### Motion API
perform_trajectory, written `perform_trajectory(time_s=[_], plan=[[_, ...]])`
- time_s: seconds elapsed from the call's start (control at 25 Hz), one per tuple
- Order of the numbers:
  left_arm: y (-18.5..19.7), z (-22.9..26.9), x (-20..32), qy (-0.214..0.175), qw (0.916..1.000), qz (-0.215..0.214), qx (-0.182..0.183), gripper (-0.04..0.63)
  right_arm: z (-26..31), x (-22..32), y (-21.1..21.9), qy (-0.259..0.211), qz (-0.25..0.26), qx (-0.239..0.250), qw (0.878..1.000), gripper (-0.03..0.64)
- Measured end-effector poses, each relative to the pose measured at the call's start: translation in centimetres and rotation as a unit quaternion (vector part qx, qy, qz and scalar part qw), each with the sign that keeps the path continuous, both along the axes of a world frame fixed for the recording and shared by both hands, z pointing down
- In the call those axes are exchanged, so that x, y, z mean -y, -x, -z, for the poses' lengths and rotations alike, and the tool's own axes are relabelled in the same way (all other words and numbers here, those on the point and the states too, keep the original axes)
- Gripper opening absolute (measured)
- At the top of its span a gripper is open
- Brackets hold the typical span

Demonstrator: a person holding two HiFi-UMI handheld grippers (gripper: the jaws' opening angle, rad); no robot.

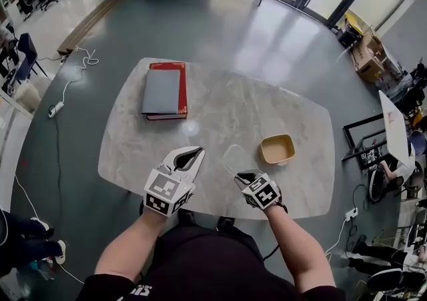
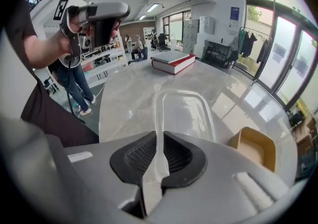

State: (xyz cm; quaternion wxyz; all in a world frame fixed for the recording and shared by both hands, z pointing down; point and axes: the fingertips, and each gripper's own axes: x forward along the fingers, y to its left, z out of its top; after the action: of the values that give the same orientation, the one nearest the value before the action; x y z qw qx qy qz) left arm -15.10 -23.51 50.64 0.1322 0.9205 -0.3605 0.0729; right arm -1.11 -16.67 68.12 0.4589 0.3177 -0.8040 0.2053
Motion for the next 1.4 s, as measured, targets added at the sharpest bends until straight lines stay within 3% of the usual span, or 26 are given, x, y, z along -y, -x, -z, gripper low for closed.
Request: perform_trajectory(time_s=[0.32, 0.64, 1.16, 1.4], plan=[[-2.9, 2.0, -0.4, -0.013, 0.9998, -0.011, 0.011, -0.002, 6.3, 2.4, -2.2, -0.065, -0.037, 0.085, 0.994, 0.060], [-5.7, 4.6, -0.3, -0.020, 0.9995, 0.004, 0.023, -0.002, 13.3, 3.5, -5.5, -0.123, -0.035, 0.151, 0.980, 0.060], [-6.5, 10.2, -1.6, -0.070, 0.9964, 0.047, 0.011, -0.002, 21.1, 1.5, -8.7, -0.197, -0.038, 0.210, 0.957, 0.061], [-6.0, 11.2, -2.0, -0.082, 0.9942, 0.070, 0.005, -0.002, 23.5, 1.5, -10.4, -0.227, -0.059, 0.250, 0.940, 0.061]])
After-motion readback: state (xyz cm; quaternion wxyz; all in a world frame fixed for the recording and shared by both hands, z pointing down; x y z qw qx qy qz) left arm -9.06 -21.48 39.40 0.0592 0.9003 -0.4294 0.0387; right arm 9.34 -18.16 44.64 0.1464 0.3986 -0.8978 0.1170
